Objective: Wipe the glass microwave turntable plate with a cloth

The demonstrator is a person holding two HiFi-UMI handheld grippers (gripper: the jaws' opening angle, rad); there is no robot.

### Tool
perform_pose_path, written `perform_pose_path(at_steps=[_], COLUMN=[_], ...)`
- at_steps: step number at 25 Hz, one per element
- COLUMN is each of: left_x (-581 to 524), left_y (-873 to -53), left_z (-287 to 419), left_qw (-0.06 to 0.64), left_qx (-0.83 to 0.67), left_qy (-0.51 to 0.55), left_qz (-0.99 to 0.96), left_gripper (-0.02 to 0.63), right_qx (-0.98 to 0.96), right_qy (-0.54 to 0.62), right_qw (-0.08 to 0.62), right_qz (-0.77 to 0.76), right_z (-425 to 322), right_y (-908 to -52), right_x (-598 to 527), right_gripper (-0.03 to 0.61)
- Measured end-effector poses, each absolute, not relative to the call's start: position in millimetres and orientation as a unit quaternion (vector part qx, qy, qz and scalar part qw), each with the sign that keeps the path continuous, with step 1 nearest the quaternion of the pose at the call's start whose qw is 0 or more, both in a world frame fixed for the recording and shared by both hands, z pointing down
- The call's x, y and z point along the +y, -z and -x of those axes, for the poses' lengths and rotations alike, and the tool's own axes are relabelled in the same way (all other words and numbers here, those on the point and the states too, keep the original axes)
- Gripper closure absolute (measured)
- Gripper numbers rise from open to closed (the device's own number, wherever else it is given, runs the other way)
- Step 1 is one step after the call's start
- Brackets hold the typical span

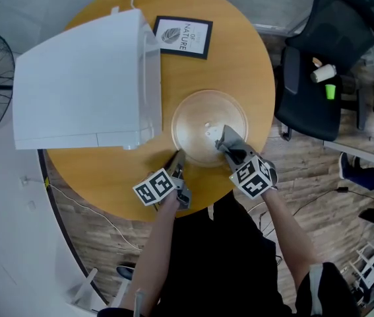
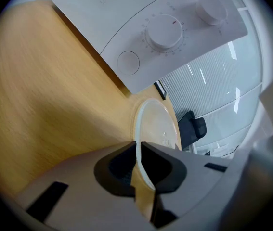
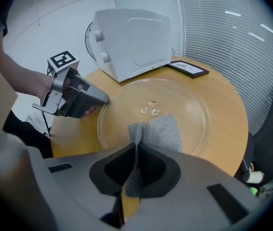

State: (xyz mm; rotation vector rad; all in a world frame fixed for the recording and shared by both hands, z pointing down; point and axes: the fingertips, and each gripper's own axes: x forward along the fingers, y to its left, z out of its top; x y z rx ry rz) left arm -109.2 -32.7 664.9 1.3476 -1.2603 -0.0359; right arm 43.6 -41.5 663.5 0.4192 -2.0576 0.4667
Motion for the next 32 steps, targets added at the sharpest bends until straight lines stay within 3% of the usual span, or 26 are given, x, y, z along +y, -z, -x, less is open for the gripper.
perform_pose_path(at_steps=[16, 32], left_x=[-33, -32], left_y=[-666, -665], left_z=[109, 109], left_qw=[0.605, 0.604], left_qx=[-0.544, -0.542], left_qy=[0.016, 0.014], left_qz=[-0.582, -0.584], left_gripper=[0.586, 0.586], right_qx=[-0.875, -0.887], right_qy=[-0.193, -0.171], right_qw=[0.440, 0.400], right_qz=[-0.063, -0.155], right_z=[58, 81], right_y=[-661, -658], right_x=[-12, -121], right_gripper=[0.554, 0.554])
